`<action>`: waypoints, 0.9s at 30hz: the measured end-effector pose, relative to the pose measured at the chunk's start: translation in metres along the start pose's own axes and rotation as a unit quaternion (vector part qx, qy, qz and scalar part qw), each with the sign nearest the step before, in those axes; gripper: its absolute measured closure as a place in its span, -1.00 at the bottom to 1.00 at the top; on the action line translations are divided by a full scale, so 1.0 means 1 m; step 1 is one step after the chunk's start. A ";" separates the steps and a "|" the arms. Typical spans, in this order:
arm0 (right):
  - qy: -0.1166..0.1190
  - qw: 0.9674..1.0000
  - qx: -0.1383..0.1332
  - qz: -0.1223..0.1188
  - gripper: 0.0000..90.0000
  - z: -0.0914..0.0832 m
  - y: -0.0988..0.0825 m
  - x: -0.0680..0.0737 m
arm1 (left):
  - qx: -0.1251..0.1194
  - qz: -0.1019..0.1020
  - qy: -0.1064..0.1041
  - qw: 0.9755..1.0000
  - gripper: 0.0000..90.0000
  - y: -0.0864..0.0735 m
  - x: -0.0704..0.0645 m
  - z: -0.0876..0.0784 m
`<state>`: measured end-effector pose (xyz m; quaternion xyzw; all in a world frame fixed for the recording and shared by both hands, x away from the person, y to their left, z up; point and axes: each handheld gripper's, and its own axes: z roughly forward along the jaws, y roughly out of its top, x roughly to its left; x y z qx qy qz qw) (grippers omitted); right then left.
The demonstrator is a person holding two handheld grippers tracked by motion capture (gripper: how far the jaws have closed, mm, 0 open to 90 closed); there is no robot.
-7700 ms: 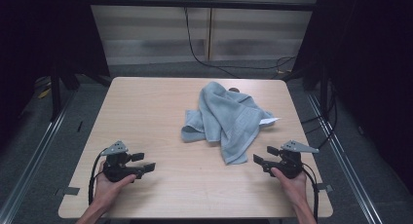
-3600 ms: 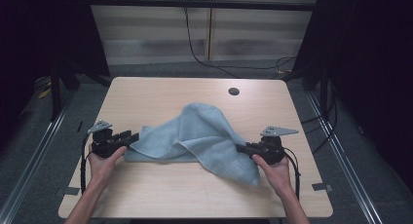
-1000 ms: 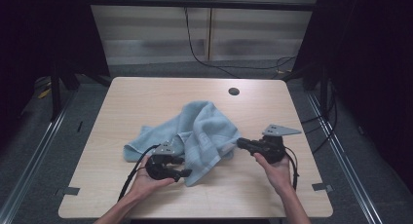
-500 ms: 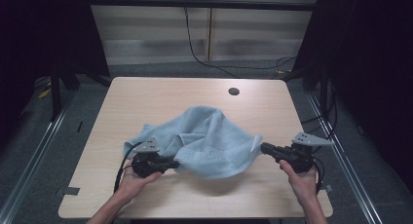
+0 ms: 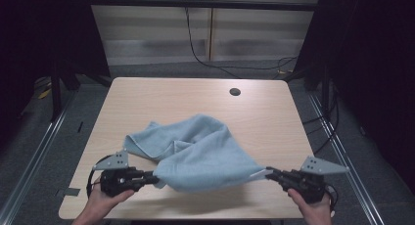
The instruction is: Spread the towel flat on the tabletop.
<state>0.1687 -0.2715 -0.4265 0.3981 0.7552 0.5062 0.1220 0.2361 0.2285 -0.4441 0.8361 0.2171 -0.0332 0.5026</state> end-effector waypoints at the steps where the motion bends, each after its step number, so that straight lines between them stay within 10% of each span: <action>1: 0.003 1.000 0.009 0.005 0.85 0.002 -0.008 0.002 | 0.003 -0.003 -0.002 1.000 0.75 -0.005 0.000 -0.001; 11: 0.000 0.998 0.068 0.007 0.57 0.022 -0.027 -0.003 | -0.013 -0.029 0.019 0.999 0.39 -0.006 0.024 0.001; 18: -0.005 0.998 0.068 0.011 0.41 0.080 0.006 -0.042 | -0.026 -0.060 0.071 0.995 0.08 0.029 0.072 0.043; 27: -0.017 0.995 0.100 0.021 0.24 0.157 0.026 -0.074 | 0.002 -0.057 0.106 0.993 -0.18 0.042 0.091 0.092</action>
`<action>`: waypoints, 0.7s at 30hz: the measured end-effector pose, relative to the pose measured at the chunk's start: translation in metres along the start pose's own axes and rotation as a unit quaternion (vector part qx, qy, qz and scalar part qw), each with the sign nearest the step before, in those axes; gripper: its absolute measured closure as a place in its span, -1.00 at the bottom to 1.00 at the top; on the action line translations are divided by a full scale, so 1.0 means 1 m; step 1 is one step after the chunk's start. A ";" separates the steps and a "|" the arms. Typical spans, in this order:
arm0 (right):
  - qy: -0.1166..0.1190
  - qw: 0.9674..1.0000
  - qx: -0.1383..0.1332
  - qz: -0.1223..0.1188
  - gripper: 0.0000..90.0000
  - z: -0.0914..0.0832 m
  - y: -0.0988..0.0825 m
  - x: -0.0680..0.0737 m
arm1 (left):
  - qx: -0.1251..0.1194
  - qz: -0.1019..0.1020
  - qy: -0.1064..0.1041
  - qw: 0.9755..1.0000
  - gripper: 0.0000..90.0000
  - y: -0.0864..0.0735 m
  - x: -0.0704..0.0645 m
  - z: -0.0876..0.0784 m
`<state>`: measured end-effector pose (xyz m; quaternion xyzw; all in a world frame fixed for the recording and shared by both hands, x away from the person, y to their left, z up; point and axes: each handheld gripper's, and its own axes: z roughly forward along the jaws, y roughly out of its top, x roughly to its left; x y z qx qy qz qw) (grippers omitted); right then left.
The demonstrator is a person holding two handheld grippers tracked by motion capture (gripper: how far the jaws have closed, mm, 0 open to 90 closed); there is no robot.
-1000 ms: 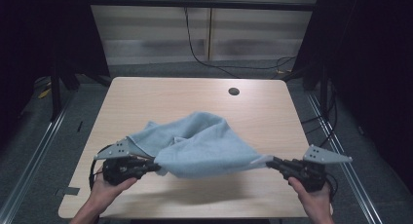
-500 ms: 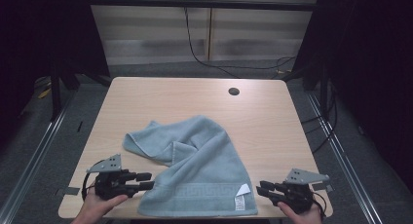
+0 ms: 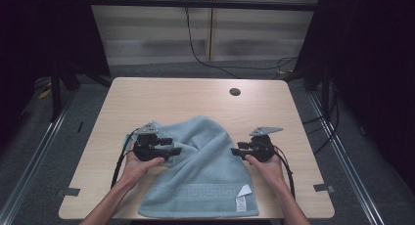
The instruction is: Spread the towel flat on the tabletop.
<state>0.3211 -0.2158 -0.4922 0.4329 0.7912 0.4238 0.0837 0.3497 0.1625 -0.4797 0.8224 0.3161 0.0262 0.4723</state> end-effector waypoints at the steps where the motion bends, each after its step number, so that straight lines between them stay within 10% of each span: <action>1: -0.001 1.000 0.002 0.002 0.23 0.005 0.000 -0.001 | 0.007 -0.003 0.000 1.000 -0.17 -0.001 0.001 0.004; 6: -0.003 1.000 0.029 -0.002 0.41 0.015 -0.004 0.005 | 0.032 0.004 0.003 0.999 0.63 -0.006 0.002 0.008; 8: 0.009 0.999 0.029 -0.014 0.80 0.011 -0.003 0.013 | 0.020 0.009 -0.011 1.000 0.77 -0.006 -0.002 -0.001; 13: 0.008 1.000 0.001 -0.012 0.88 -0.010 0.002 0.021 | 0.002 0.022 -0.017 1.000 0.81 -0.006 -0.012 -0.024; 21: -0.016 0.997 -0.067 -0.038 0.89 -0.098 0.000 0.041 | -0.075 0.011 -0.025 0.997 0.83 -0.011 -0.018 -0.092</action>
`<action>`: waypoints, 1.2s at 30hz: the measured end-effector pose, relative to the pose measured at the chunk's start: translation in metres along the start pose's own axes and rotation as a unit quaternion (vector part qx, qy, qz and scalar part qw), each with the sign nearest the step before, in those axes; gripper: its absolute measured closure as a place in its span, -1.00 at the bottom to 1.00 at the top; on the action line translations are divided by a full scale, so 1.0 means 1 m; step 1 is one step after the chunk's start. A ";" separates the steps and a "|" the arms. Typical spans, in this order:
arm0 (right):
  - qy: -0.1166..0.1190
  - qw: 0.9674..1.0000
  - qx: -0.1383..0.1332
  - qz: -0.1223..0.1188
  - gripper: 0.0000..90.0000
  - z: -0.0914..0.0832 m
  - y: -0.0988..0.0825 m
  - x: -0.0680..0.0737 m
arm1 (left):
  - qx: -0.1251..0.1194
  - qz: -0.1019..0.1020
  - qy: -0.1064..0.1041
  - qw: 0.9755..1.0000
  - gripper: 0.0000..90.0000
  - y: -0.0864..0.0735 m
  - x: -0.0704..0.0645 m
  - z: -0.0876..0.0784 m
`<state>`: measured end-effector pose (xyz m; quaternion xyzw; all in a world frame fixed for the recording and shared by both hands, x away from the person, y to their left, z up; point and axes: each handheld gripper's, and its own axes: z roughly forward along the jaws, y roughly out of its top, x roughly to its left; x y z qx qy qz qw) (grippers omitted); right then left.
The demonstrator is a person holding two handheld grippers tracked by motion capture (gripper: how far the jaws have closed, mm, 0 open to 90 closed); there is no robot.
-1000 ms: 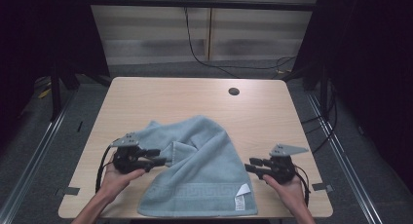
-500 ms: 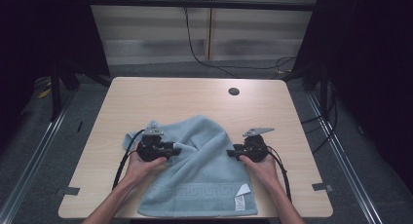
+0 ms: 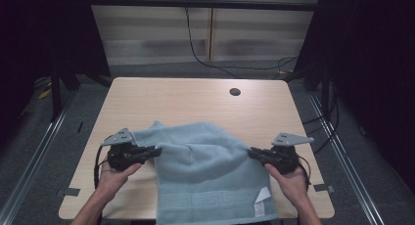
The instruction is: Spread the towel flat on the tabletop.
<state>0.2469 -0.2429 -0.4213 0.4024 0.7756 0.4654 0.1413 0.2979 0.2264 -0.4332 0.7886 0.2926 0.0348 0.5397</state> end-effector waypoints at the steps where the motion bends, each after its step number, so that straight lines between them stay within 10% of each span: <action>1: -0.002 1.000 -0.006 -0.002 0.89 -0.010 -0.001 0.001 | -0.006 -0.002 -0.002 1.000 0.83 -0.001 -0.001 -0.006; 5: 0.021 1.000 -0.016 0.003 0.88 -0.034 -0.013 0.013 | 0.007 0.001 -0.020 1.000 0.83 -0.015 -0.011 -0.017; 12: 0.060 0.997 0.049 0.001 0.77 -0.017 -0.057 0.040 | 0.032 0.001 -0.051 0.998 0.64 -0.032 -0.018 -0.019; 19: 0.078 0.995 0.065 0.003 0.61 -0.009 -0.064 0.044 | 0.013 -0.020 -0.021 0.999 0.34 -0.022 0.001 -0.017; 26: 0.076 0.997 0.029 0.003 0.35 -0.014 -0.043 0.030 | 0.119 -0.009 0.009 0.993 0.53 -0.049 0.012 0.034; 29: 0.069 0.997 0.016 0.003 0.37 0.007 -0.024 0.009 | 0.142 -0.012 0.019 0.990 0.72 -0.056 0.015 0.041; 36: 0.082 0.995 0.047 0.018 0.20 0.081 0.000 -0.020 | 0.132 -0.021 0.017 0.991 0.81 -0.059 0.018 0.039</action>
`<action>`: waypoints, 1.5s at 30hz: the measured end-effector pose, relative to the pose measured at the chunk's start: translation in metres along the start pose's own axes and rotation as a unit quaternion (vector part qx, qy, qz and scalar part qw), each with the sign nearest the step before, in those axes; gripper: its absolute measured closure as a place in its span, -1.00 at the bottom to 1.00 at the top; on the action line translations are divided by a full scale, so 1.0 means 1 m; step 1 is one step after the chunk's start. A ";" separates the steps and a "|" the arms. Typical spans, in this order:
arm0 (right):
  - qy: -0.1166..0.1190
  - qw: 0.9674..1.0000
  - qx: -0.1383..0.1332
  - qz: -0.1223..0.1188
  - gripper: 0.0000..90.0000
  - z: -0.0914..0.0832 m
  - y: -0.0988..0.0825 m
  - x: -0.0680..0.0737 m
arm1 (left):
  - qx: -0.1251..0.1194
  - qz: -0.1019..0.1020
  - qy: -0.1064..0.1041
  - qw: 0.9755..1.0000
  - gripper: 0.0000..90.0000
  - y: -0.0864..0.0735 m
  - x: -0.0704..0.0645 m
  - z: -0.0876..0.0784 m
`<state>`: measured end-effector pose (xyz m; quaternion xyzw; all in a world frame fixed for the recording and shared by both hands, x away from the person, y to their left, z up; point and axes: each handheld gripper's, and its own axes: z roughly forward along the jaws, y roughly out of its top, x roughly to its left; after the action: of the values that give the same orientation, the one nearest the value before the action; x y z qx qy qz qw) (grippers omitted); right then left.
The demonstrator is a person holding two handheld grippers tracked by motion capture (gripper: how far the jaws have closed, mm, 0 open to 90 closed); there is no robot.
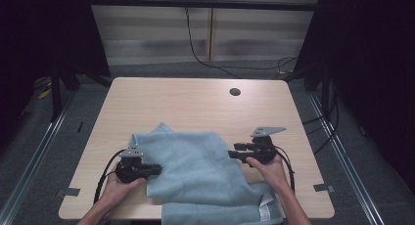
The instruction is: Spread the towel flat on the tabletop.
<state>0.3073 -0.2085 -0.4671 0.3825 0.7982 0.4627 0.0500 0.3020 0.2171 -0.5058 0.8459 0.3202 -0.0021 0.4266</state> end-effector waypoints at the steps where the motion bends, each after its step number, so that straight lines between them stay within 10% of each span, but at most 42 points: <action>1: -0.001 1.000 0.007 -0.002 0.17 0.009 0.003 -0.001 | 0.000 0.001 0.000 1.000 0.80 0.000 0.000 0.000; 5: 0.012 0.999 0.030 0.009 0.18 0.033 0.009 -0.002 | 0.000 -0.001 -0.003 1.000 0.80 0.000 0.001 0.000; 7: 0.017 0.999 0.041 0.002 0.69 0.046 0.011 -0.001 | -0.002 -0.004 -0.002 1.000 0.77 0.002 0.002 0.002; 10: 0.009 0.999 0.030 -0.001 0.84 0.045 0.015 -0.001 | 0.001 -0.002 0.003 1.000 0.71 0.007 0.006 0.005; 16: -0.035 0.998 -0.035 -0.024 0.91 0.006 0.058 -0.001 | -0.008 -0.021 0.032 0.999 0.67 0.022 0.022 0.014; 22: -0.022 0.994 -0.082 -0.067 0.90 -0.020 0.079 0.028 | -0.004 -0.001 0.027 1.000 0.58 0.023 0.010 0.013; 27: 0.015 0.994 -0.063 -0.088 0.90 -0.009 0.060 0.055 | -0.025 0.001 0.023 0.999 0.49 0.028 0.003 0.008; 34: 0.058 0.994 0.052 -0.080 0.90 0.038 -0.019 0.078 | -0.016 0.000 0.018 1.000 0.33 0.029 0.001 0.015; 45: 0.091 0.991 0.061 -0.070 0.66 0.028 -0.044 0.096 | -0.008 0.018 0.015 1.000 0.19 0.036 -0.013 0.018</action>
<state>0.2271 -0.1384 -0.4908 0.2840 0.8510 0.4416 -0.0138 0.3159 0.1814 -0.4884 0.8482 0.3110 0.0212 0.4282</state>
